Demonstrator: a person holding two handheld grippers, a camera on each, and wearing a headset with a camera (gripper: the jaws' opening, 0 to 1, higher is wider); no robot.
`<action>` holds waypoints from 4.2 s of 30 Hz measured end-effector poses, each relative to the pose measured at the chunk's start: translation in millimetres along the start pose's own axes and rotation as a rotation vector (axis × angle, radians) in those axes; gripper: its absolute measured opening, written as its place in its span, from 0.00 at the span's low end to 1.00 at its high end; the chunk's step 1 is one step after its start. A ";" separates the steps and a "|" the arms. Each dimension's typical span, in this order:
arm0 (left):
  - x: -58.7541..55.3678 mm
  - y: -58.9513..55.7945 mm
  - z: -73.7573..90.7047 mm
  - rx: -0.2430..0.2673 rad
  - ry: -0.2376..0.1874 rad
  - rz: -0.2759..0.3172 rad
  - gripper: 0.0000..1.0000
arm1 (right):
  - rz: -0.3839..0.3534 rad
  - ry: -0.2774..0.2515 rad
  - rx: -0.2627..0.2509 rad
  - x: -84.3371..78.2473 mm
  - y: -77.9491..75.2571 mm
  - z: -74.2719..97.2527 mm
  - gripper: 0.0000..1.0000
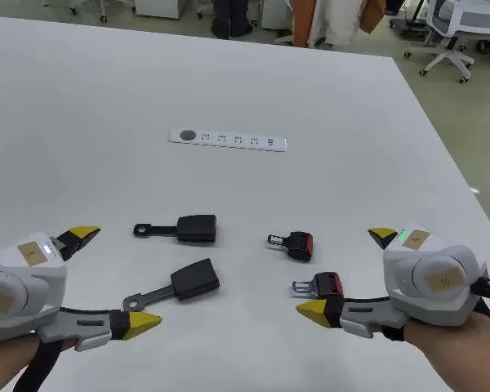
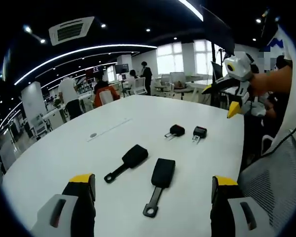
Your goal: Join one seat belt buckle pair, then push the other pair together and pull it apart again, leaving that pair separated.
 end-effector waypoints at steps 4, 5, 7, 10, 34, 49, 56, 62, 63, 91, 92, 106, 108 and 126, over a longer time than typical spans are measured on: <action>2.2 -0.1 -0.9 -0.004 -0.002 -0.001 1.00 | -0.015 0.001 -0.003 -1.2 0.4 -0.6 0.98; 2.1 0.0 -1.0 -0.005 -0.001 -0.001 1.00 | -0.018 0.001 -0.004 -1.5 0.3 -1.0 0.98; 1.7 -0.3 -1.7 -0.007 -0.001 -0.003 1.00 | -0.018 0.003 -0.006 -1.7 0.3 -1.6 0.98; 3.0 -0.4 -2.5 -0.009 0.000 -0.002 1.00 | -0.016 0.006 -0.004 -0.8 1.8 -2.1 0.98; 26.4 -7.9 -5.4 -0.041 -0.004 -0.061 0.98 | 0.009 0.043 0.009 -8.3 -0.2 -0.8 0.95; 15.7 -2.1 -2.3 -0.013 0.031 -0.044 1.00 | 0.037 0.028 0.001 -7.4 -1.1 7.7 0.92; 12.1 -2.0 -0.3 -0.013 0.049 -0.061 0.99 | 0.071 0.021 0.008 -10.6 -0.6 9.9 0.89; 8.1 -3.3 -3.6 -0.020 0.064 -0.062 0.98 | 0.082 0.029 0.019 -13.4 -0.4 10.6 0.87; 7.9 -2.2 -4.7 -0.007 0.065 -0.066 0.99 | 0.085 0.034 0.025 -15.0 -0.6 9.4 0.86; -33.9 0.7 -41.0 -0.084 0.179 -0.017 0.80 | 0.211 0.148 0.133 -33.6 -12.2 -23.5 0.70; -35.0 -0.2 -42.2 -0.088 0.181 -0.015 0.79 | 0.214 0.149 0.135 -33.5 -11.9 -24.3 0.69; -53.2 -15.4 -60.7 -0.175 0.237 -0.011 0.63 | 0.263 0.206 0.235 -52.7 -8.3 -47.8 0.56; -58.1 -13.3 -65.1 -0.178 0.253 -0.027 0.62 | 0.268 0.216 0.240 -57.6 -11.0 -51.1 0.55; -60.0 -15.2 -95.7 -0.241 0.303 -0.052 0.56 | 0.294 0.282 0.294 -81.7 -32.3 -67.8 0.47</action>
Point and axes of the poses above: the centre of the closed fingertips' face, and the gripper's own axes: z roughly backward along the fingers, y roughly to its left, x roughly out of its top, the point moved 2 cm from there along z, roughly backward along the fingers, and after that the axes turned 1 degree about -z, right-handed, at the moved point
